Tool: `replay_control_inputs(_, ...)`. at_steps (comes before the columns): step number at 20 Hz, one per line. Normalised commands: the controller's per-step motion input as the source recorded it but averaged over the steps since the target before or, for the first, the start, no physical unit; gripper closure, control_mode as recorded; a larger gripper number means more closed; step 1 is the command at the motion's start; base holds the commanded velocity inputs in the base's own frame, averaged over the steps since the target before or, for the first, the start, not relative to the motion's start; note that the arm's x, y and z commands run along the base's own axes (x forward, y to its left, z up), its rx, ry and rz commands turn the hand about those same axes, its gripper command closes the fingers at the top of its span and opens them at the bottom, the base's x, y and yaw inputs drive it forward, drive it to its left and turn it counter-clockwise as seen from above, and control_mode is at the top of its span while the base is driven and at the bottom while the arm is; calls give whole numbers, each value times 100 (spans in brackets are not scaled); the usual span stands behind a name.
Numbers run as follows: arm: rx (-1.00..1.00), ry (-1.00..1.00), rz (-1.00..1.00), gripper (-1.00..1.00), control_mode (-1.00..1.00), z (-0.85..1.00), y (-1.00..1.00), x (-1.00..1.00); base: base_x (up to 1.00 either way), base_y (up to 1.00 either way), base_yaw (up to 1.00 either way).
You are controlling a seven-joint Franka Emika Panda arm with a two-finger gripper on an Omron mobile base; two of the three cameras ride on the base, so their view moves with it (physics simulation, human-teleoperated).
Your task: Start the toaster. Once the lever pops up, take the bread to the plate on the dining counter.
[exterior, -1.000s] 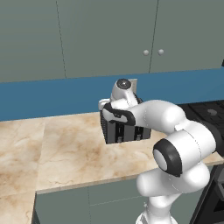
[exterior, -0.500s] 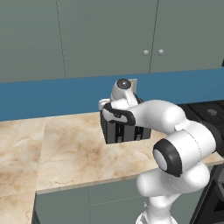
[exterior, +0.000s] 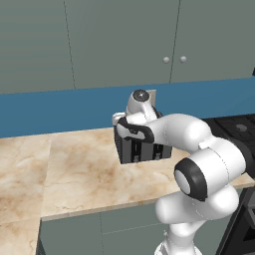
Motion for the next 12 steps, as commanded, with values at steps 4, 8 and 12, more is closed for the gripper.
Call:
replay_control_inputs(4,0,0,0,-100,-100,0,0,0,0,0,0)
replay_control_inputs(8,0,0,0,-100,-100,0,0,0,0,0,0)
replay_control_inputs(12,0,0,0,-100,-100,0,0,0,0,0,0)
